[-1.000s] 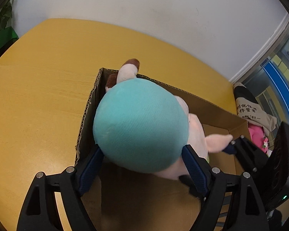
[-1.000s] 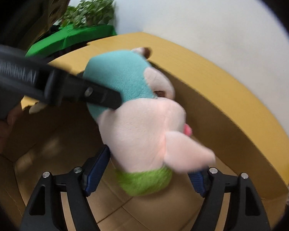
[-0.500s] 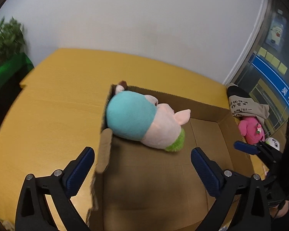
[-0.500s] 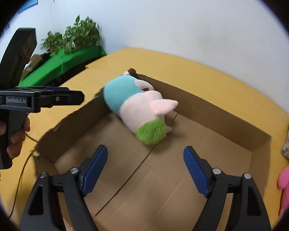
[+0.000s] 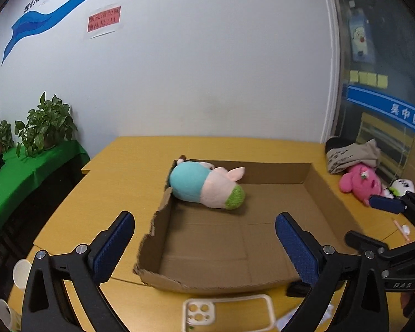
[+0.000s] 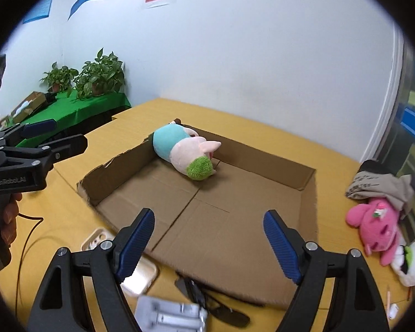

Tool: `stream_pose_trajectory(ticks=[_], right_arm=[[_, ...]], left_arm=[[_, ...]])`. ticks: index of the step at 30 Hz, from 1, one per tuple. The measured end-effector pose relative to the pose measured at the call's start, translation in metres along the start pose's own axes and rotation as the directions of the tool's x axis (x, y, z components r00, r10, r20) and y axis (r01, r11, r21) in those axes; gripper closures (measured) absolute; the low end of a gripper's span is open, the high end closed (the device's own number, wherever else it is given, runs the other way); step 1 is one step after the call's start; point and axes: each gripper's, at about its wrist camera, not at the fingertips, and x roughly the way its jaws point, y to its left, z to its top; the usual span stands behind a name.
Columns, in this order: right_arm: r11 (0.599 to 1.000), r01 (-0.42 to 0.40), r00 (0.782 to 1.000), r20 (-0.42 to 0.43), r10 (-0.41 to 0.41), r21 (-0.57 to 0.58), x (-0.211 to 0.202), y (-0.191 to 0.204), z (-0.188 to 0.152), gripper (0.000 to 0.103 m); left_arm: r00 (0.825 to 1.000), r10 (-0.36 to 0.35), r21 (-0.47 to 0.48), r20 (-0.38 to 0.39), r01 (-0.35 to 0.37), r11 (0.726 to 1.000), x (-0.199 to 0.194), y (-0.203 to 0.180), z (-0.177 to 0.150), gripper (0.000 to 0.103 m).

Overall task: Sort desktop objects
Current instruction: 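Withdraw both tools from the box toward the items on the table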

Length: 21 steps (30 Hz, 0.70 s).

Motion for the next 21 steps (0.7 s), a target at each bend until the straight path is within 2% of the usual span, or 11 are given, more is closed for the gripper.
stream_pose_trajectory(ticks=[5, 10, 17, 21], right_arm=[[1.000, -0.014, 1.000, -0.015, 0.014, 0.015, -0.021, 0.002, -0.021, 0.022], [0.998, -0.041, 0.999, -0.015, 0.042, 0.056, -0.028, -0.003, -0.034, 0.022], [0.997, 0.002, 1.000, 0.003, -0.003, 0.072, -0.037, -0.001, -0.043, 0.022], [0.996, 0.001, 1.000, -0.001, -0.001, 0.087, -0.037, -0.002, -0.045, 0.022]], left_arm=[[0.999, -0.028, -0.020, 0.033, 0.029, 0.999, -0.031, -0.012, -0.012, 0.000], [0.999, -0.046, -0.028, 0.029, 0.046, 0.999, -0.045, -0.019, -0.020, 0.000], [0.998, -0.057, -0.011, 0.017, 0.057, 0.998, -0.054, -0.029, -0.026, 0.000], [0.998, -0.067, -0.012, 0.005, 0.067, 0.998, -0.053, -0.032, -0.028, 0.000]])
